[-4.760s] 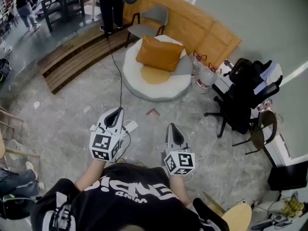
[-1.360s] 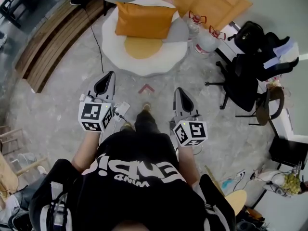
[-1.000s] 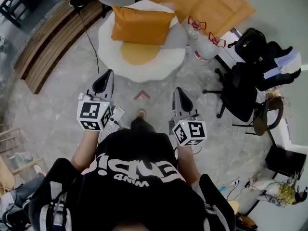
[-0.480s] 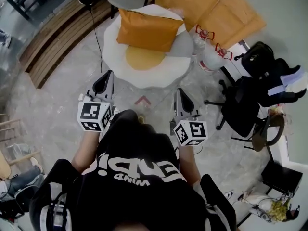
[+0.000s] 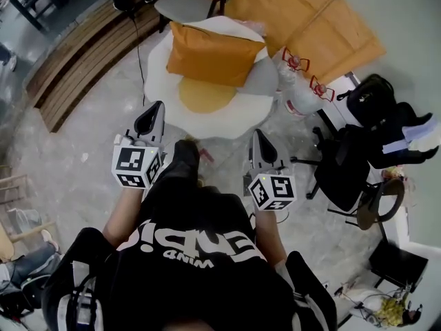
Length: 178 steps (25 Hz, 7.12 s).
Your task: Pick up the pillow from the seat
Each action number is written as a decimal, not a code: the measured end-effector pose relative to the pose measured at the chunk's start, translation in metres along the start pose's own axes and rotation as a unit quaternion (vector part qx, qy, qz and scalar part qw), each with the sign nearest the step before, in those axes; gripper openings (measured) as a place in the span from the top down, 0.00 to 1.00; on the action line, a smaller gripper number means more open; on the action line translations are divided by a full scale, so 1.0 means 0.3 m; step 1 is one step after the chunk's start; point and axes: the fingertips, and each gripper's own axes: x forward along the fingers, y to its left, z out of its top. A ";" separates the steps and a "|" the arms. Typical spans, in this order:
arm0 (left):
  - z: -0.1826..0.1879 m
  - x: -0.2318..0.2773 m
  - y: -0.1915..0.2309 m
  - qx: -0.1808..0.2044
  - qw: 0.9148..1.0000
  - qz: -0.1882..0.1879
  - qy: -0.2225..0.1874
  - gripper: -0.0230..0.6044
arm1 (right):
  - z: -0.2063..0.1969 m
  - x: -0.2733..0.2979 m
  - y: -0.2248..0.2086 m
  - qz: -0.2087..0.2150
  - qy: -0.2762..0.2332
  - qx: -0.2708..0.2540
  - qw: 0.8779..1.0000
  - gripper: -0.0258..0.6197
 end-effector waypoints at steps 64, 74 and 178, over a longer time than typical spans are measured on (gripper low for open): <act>-0.399 1.551 0.628 -0.085 0.983 0.033 0.160 0.95 | -0.263 1.569 -0.750 0.004 0.113 0.041 0.993 0.93; -0.644 1.822 0.809 -0.113 0.962 0.077 0.235 0.95 | -0.518 1.760 -1.009 -0.056 0.181 0.069 0.979 0.93; 0.486 0.744 0.362 -0.100 0.993 -0.068 0.001 0.90 | 0.630 0.763 -0.627 0.050 -0.072 0.108 0.990 0.84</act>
